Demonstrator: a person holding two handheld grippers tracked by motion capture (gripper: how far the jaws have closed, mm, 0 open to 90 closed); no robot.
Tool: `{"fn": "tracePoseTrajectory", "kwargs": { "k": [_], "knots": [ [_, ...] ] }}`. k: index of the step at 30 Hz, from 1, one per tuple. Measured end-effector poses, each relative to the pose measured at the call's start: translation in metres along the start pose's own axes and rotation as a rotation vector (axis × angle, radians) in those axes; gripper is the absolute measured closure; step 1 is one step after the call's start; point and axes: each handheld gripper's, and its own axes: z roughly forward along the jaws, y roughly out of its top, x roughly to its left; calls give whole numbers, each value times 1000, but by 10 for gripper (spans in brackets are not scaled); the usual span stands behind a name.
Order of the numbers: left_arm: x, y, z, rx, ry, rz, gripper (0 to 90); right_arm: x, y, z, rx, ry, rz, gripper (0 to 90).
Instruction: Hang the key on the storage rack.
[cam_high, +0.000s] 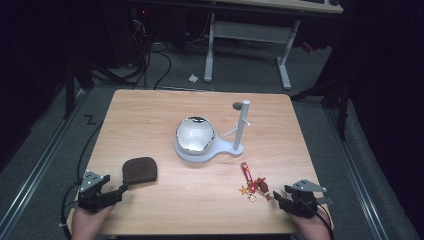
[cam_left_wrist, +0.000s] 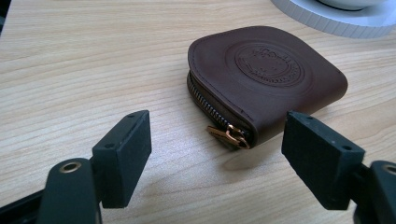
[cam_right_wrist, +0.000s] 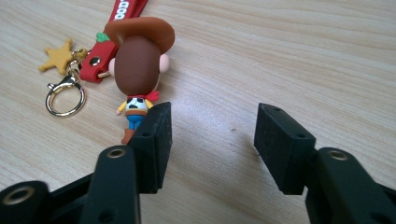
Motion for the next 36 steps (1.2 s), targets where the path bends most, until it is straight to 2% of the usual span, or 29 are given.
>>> {"fn": "tracePoseTrajectory", "kwargs": {
  "k": [3,6,8,11,12,14,15,19,23,25,28,36],
  "knots": [
    [2,0,0,-4,-10,-7,244,1,1,2,7,7,-11,473],
    [2,0,-1,-7,-20,-11,244,3,2,2,36,29,-54,468],
    [2,0,-1,-9,-26,-10,244,2,4,1,67,55,-53,462],
    [1,0,0,-7,-34,-7,244,2,7,0,94,57,-55,453],
    [1,0,0,-7,-35,-7,244,3,10,0,124,64,-45,427],
    [0,0,0,-7,-38,-7,244,3,11,0,140,65,-47,416],
    [0,0,0,-7,-40,-7,244,3,15,0,174,68,-44,392],
    [1,0,0,-7,-44,-10,244,4,22,-2,202,64,-56,350],
    [2,0,0,-6,-48,-13,243,5,27,-4,206,73,-71,341],
    [2,0,1,-6,-50,-15,243,6,30,-6,208,59,-87,330],
    [2,0,1,-4,-52,-16,243,7,34,-7,235,64,-83,290],
    [2,0,1,-4,-53,-15,241,4,44,-9,304,65,-128,296]
  ]
}}
